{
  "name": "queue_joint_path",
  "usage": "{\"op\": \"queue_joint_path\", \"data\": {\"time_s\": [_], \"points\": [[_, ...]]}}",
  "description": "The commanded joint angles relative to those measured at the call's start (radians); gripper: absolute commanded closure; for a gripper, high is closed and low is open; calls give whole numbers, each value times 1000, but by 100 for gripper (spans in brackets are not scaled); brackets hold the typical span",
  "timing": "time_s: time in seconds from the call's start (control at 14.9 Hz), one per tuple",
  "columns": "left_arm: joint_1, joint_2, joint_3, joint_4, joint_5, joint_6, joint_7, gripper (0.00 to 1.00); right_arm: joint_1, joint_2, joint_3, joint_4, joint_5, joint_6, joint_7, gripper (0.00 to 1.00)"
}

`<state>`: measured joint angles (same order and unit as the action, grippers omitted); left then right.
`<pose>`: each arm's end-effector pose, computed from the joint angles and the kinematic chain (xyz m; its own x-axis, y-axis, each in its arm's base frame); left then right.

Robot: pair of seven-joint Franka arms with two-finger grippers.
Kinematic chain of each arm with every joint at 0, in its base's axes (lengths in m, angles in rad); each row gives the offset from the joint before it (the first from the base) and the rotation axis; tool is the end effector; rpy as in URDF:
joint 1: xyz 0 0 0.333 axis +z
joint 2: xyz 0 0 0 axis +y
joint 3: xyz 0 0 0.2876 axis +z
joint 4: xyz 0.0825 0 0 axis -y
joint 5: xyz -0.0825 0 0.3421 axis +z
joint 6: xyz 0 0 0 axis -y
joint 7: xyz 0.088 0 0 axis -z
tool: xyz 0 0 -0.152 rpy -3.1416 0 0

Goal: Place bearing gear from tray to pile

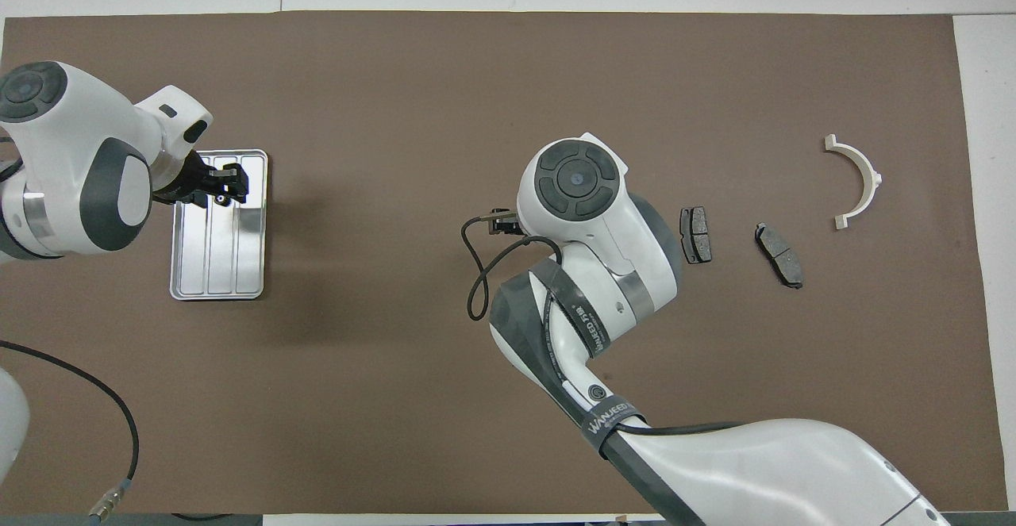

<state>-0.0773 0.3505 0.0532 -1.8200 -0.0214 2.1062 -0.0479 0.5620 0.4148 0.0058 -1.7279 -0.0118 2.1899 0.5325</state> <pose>0.5830 -0.0170 0.2927 0.9974 0.0327 -0.0636 0.0325 -0.9995 -0.0036 0.5223 0.3319 0.2995 0.9982 0.0409 0.0445 0.0417 -0.9990 -0.0174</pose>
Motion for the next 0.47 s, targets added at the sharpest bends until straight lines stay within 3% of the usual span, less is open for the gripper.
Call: {"op": "queue_joint_path", "data": {"time_s": [0.0,0.4], "points": [[40,-30,-6,-41,15,52,37,37,6,30,0,-6,7,51,-6,0],[39,-27,-6,-91,15,149,20,38,4,56,0,2,9,88,-9,0]]}}
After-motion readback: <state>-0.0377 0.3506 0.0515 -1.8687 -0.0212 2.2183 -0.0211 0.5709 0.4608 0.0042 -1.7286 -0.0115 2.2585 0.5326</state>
